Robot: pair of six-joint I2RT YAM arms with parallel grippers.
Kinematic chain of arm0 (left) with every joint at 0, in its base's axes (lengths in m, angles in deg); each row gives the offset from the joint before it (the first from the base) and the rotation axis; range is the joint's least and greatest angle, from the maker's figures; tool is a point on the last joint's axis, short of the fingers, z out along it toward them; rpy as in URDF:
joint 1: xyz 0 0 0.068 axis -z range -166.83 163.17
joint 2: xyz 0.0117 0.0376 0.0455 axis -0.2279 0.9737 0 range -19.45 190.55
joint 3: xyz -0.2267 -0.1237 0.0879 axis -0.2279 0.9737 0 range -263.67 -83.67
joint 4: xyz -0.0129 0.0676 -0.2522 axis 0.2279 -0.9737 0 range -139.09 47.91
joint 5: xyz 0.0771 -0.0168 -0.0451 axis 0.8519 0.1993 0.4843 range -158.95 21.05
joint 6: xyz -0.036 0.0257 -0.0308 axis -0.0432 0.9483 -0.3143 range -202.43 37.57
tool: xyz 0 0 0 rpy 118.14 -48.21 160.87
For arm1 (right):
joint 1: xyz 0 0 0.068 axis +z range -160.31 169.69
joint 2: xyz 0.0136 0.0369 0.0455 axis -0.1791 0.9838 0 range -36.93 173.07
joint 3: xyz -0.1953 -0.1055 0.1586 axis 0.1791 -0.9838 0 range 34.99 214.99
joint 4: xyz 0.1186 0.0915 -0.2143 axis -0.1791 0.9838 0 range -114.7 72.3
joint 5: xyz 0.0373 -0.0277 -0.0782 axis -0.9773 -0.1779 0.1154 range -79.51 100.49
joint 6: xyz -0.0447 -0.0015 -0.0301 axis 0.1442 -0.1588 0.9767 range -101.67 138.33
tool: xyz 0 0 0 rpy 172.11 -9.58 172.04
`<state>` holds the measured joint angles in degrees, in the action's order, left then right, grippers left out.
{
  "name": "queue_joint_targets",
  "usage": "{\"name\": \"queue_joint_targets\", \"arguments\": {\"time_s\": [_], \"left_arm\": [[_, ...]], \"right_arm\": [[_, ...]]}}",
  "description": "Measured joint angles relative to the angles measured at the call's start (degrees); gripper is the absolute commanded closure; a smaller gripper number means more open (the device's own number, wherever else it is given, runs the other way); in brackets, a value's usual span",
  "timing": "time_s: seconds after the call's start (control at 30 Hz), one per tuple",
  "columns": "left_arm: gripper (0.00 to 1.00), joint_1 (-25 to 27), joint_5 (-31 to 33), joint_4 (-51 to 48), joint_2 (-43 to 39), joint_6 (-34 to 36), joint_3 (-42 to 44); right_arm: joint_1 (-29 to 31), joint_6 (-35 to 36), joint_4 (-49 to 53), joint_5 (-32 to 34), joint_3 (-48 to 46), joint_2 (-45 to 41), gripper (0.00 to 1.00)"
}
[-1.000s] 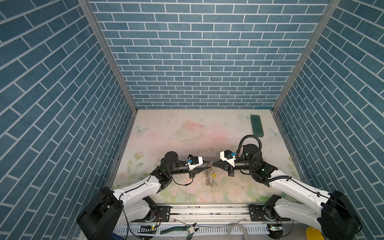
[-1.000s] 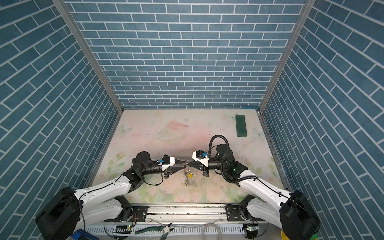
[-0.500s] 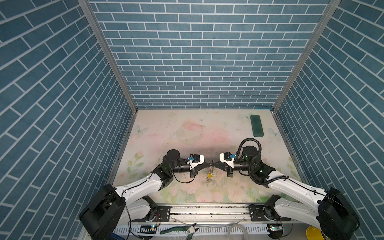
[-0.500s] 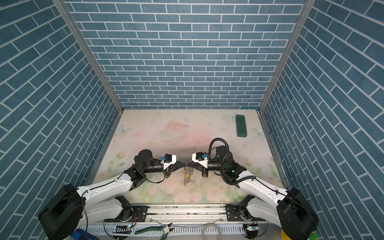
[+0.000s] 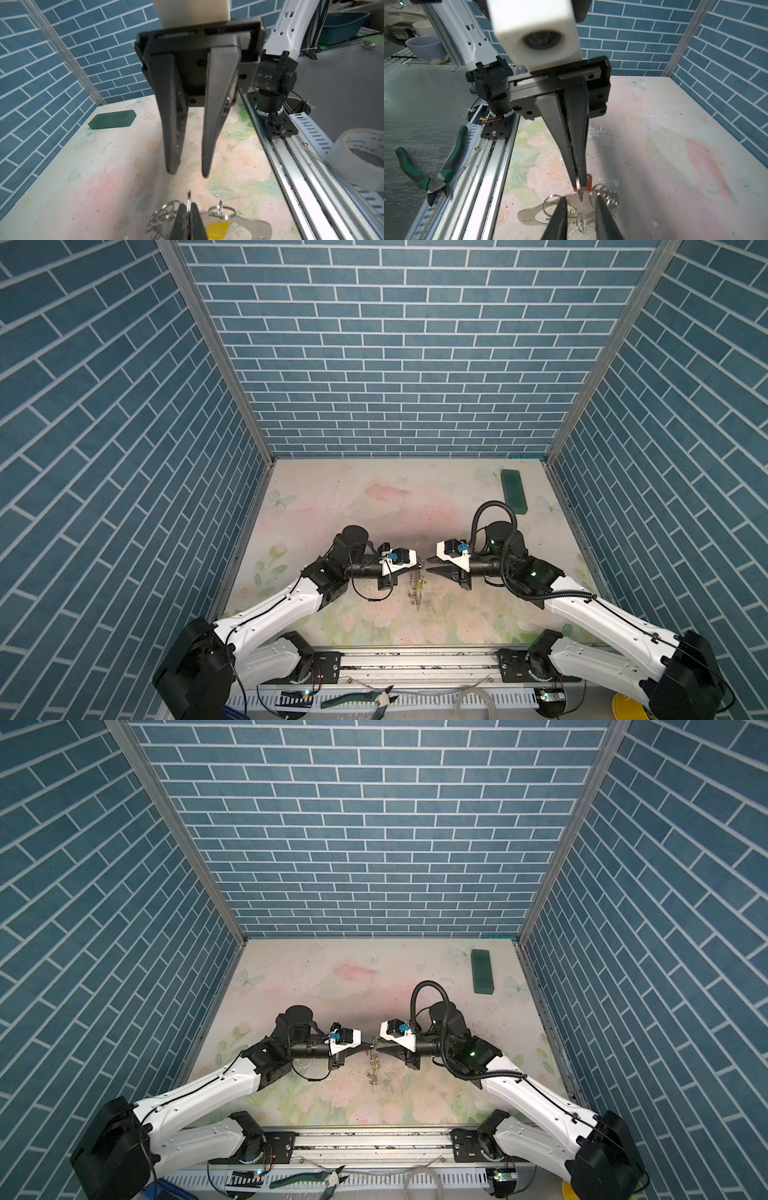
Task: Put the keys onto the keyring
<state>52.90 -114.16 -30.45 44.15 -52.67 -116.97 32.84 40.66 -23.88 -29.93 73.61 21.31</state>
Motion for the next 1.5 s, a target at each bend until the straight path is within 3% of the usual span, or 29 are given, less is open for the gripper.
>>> {"name": "queue_joint_targets", "arguments": {"time_s": [0.67, 1.0, 1.1, 1.5], "left_arm": [[1.0, 0.0, -4.0, -2.1, 0.2, 0.0, -0.2], [1.0, -0.1, -4.9, -1.9, 1.2, -1.1, -0.3], [0.92, -0.2, -4.3, -1.6, 1.3, -2.0, -0.3], [0.84, -2.8, -4.0, 7.2, 1.4, -9.5, 2.1]], "right_arm": [[2.7, 2.1, 3.4, -0.8, 0.2, 3.5, 0.84], [3.1, 2.2, 3.0, 0.6, 0.2, 3.8, 1.0], [3.3, 1.9, 2.4, 1.9, 0.2, 3.8, 1.0], [0.7, -6.0, -15.4, 2.4, -9.2, -0.3, 1.0]]}}
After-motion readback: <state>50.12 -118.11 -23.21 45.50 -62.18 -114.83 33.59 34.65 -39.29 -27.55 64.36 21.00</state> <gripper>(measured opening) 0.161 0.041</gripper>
